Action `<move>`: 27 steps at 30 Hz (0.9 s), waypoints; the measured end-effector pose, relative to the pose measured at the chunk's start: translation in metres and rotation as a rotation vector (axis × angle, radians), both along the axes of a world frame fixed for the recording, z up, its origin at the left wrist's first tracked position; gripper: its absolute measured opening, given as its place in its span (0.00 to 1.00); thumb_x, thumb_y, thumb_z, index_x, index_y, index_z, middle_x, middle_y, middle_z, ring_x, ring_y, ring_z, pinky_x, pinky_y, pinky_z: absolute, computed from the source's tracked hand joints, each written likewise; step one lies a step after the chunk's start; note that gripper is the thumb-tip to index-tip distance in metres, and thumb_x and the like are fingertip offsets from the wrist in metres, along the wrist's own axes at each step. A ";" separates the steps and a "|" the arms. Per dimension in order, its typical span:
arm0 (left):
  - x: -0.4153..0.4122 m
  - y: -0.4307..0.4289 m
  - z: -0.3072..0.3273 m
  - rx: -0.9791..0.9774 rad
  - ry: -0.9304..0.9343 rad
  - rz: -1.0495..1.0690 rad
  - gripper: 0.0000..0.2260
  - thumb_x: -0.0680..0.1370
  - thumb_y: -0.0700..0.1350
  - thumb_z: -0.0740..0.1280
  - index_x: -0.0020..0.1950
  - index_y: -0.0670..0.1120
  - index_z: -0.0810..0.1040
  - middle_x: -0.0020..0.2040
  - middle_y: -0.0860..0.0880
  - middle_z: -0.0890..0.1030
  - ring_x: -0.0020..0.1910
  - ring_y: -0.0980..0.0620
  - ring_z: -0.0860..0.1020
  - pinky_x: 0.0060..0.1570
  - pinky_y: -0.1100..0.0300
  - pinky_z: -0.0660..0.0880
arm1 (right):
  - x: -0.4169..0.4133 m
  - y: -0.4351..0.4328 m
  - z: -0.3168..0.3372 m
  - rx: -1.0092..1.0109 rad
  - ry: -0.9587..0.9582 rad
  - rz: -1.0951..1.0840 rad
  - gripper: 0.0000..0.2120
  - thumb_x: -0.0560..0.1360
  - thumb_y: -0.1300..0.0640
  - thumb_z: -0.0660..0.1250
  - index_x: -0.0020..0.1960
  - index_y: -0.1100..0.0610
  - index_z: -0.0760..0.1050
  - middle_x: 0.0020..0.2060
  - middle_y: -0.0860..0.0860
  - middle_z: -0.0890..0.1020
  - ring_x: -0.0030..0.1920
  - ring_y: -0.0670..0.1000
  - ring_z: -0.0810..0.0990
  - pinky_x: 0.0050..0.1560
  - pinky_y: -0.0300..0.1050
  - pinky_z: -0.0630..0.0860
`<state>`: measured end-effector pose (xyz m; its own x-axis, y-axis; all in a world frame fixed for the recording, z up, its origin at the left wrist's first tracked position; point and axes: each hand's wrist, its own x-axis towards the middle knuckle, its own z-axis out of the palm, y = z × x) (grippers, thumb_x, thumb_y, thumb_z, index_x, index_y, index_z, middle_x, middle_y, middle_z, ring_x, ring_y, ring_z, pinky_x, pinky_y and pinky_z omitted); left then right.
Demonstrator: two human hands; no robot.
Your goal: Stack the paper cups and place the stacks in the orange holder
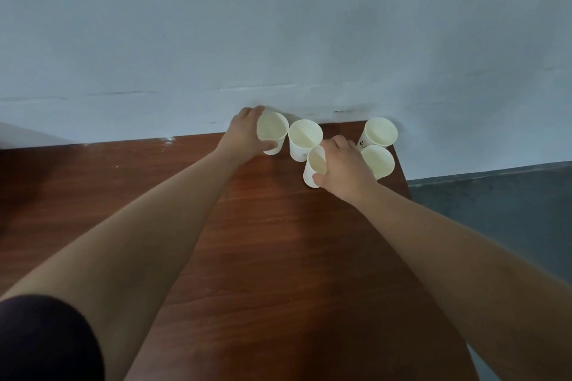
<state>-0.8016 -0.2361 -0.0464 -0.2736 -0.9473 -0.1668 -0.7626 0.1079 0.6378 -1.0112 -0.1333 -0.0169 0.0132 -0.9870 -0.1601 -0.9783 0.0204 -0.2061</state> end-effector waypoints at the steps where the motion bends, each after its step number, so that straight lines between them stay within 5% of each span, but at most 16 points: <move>1: -0.001 -0.003 -0.001 -0.002 -0.014 -0.006 0.40 0.70 0.51 0.78 0.77 0.47 0.65 0.72 0.46 0.67 0.65 0.41 0.74 0.67 0.46 0.70 | 0.001 0.000 -0.001 -0.004 -0.004 -0.001 0.28 0.70 0.51 0.72 0.66 0.59 0.69 0.61 0.55 0.72 0.60 0.58 0.71 0.62 0.50 0.69; 14: 0.094 0.075 0.046 0.062 0.114 0.245 0.34 0.68 0.49 0.80 0.68 0.45 0.68 0.64 0.49 0.70 0.61 0.50 0.71 0.55 0.59 0.68 | 0.054 0.022 0.063 0.033 -0.157 0.001 0.34 0.70 0.48 0.73 0.71 0.59 0.67 0.65 0.55 0.69 0.65 0.58 0.68 0.62 0.53 0.71; 21: 0.205 0.138 0.118 -0.006 0.192 0.395 0.39 0.69 0.52 0.79 0.76 0.50 0.64 0.69 0.51 0.67 0.63 0.54 0.70 0.61 0.60 0.66 | 0.176 0.032 0.123 0.006 -0.259 0.111 0.34 0.70 0.48 0.73 0.71 0.59 0.67 0.64 0.54 0.69 0.64 0.56 0.70 0.64 0.49 0.69; 27: 0.344 0.197 0.159 -0.100 0.114 0.551 0.36 0.68 0.52 0.79 0.72 0.50 0.70 0.67 0.50 0.69 0.63 0.56 0.68 0.63 0.60 0.66 | 0.309 0.043 0.161 -0.028 -0.340 0.267 0.36 0.69 0.48 0.74 0.72 0.59 0.67 0.64 0.54 0.69 0.64 0.55 0.70 0.64 0.49 0.70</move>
<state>-0.4581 -0.0395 0.1124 0.2544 -0.9647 -0.0677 -0.6499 -0.2224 0.7267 -0.7024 -0.0899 0.1442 0.3156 -0.9458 -0.0761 -0.8252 -0.2340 -0.5141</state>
